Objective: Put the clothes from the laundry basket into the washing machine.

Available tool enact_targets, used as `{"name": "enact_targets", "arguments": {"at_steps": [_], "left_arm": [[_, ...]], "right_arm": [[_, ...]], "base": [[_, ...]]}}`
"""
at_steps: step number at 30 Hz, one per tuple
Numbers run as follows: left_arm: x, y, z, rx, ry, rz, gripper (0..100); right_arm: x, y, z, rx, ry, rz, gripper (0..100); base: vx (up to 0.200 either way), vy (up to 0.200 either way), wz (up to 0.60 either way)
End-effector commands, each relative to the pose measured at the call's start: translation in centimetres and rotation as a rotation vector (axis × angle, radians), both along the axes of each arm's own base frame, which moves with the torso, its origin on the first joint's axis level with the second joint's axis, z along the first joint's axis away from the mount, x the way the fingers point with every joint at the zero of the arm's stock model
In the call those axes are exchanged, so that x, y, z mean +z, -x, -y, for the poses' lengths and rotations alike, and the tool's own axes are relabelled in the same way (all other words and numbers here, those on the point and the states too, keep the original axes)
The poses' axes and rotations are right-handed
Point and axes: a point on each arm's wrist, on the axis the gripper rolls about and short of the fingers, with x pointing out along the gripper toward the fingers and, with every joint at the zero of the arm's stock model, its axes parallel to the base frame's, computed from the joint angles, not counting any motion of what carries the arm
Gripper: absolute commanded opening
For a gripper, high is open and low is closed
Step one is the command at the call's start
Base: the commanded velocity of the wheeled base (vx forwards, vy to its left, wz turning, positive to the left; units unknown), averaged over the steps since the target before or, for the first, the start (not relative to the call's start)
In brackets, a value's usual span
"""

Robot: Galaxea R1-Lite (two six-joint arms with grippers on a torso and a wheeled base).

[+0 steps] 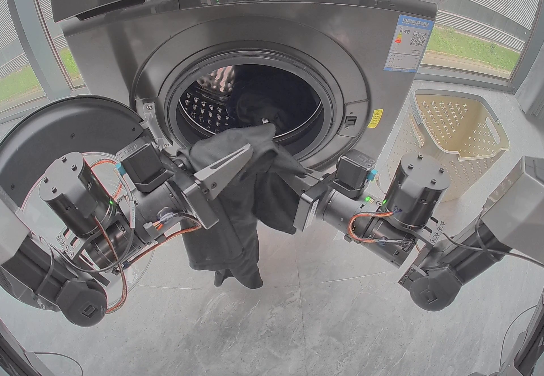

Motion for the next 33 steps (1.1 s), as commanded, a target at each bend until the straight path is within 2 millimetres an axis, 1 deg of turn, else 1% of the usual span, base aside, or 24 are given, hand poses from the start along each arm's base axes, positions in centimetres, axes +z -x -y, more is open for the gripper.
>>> {"name": "enact_targets", "arguments": {"at_steps": [1,5,10,14,17,18,20,23,24,30,33], "left_arm": [[-0.2,0.0,-0.1,0.002,0.004,-0.015,100],[-0.8,-0.3,0.0,0.005,-0.003,-0.04,100],[-1.9,-0.6,0.1,0.009,-0.022,-0.075,100],[-2.5,-0.6,0.1,0.01,-0.038,-0.099,100],[-3.7,-0.5,0.0,0.011,-0.062,-0.14,100],[-3.8,-0.5,0.0,0.011,-0.064,-0.144,100],[-5.0,-0.9,0.0,0.023,-0.09,-0.175,100],[-5.9,-1.4,-0.2,0.038,-0.11,-0.2,100],[-6.0,-1.4,-0.2,0.038,-0.112,-0.203,100],[-8.2,-1.6,-0.3,0.039,-0.159,-0.27,100],[-9.7,-2.2,-0.5,0.058,-0.2,-0.295,100]], "right_arm": [[2.2,0.2,1.2,-0.03,-0.039,0.038,0],[4.1,0.3,1.8,-0.042,-0.076,0.078,0],[5.5,0.0,2.0,-0.052,-0.111,0.118,0],[5.9,0.0,1.9,-0.052,-0.121,0.129,0],[6.1,-0.1,1.9,-0.051,-0.125,0.135,0],[6.1,-0.1,1.9,-0.05,-0.126,0.135,0],[6.2,-0.1,1.9,-0.051,-0.128,0.139,0],[6.4,0.0,2.0,-0.053,-0.132,0.142,0],[6.5,0.0,2.0,-0.053,-0.133,0.143,0],[7.1,0.0,2.0,-0.076,-0.143,0.144,0],[7.4,0.3,2.2,-0.072,-0.149,0.151,0]], "base": [[0.0,0.0,0.0],[0.0,0.0,0.0],[0.0,0.0,0.0],[0.0,0.0,0.0],[0.0,0.0,0.0],[0.0,0.0,0.0],[0.0,0.0,0.0],[0.0,0.0,0.0],[0.0,0.0,0.0],[0.0,0.0,0.0],[0.0,0.0,0.0]]}}
